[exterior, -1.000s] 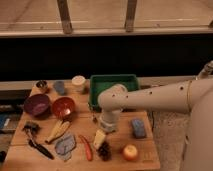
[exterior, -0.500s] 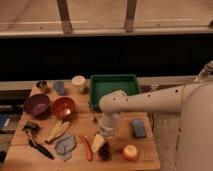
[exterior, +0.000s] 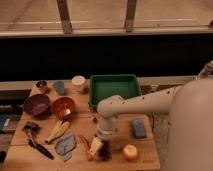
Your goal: Place grapes in metal cup
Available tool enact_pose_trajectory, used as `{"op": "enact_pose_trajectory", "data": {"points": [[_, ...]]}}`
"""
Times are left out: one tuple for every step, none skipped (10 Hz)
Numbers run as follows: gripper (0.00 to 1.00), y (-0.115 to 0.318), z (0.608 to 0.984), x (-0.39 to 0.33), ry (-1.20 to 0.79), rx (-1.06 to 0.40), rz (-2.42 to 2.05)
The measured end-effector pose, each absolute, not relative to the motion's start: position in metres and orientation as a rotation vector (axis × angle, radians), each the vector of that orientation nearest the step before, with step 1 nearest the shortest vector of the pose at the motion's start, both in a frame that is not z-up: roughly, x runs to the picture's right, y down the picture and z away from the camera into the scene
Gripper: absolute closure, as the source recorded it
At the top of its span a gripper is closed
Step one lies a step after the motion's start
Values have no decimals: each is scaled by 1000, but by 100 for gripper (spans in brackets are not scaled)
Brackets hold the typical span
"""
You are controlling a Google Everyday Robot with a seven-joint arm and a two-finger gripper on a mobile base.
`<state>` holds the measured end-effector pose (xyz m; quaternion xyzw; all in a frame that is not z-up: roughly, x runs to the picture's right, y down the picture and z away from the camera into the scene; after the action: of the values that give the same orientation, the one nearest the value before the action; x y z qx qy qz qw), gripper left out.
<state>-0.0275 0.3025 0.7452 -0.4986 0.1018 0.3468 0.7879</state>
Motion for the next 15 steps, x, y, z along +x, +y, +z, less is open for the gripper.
{"op": "enact_pose_trajectory", "data": {"points": [[42, 303, 746, -30, 223, -1063, 741], [52, 304, 746, -31, 226, -1056, 738], [62, 304, 746, -32, 226, -1052, 736], [72, 304, 746, -33, 226, -1050, 733], [82, 305, 746, -34, 227, -1049, 732], [92, 305, 746, -33, 226, -1051, 734], [98, 306, 747, -33, 226, -1056, 739], [100, 305, 747, -32, 221, -1058, 740], [100, 303, 747, -29, 211, -1057, 750], [100, 297, 745, -21, 199, -1049, 765], [100, 290, 740, -12, 189, -1034, 783], [100, 282, 737, -6, 187, -1014, 789], [100, 273, 735, 3, 191, -987, 795], [100, 261, 732, 10, 190, -955, 800], [100, 244, 727, 19, 185, -919, 810]]}}
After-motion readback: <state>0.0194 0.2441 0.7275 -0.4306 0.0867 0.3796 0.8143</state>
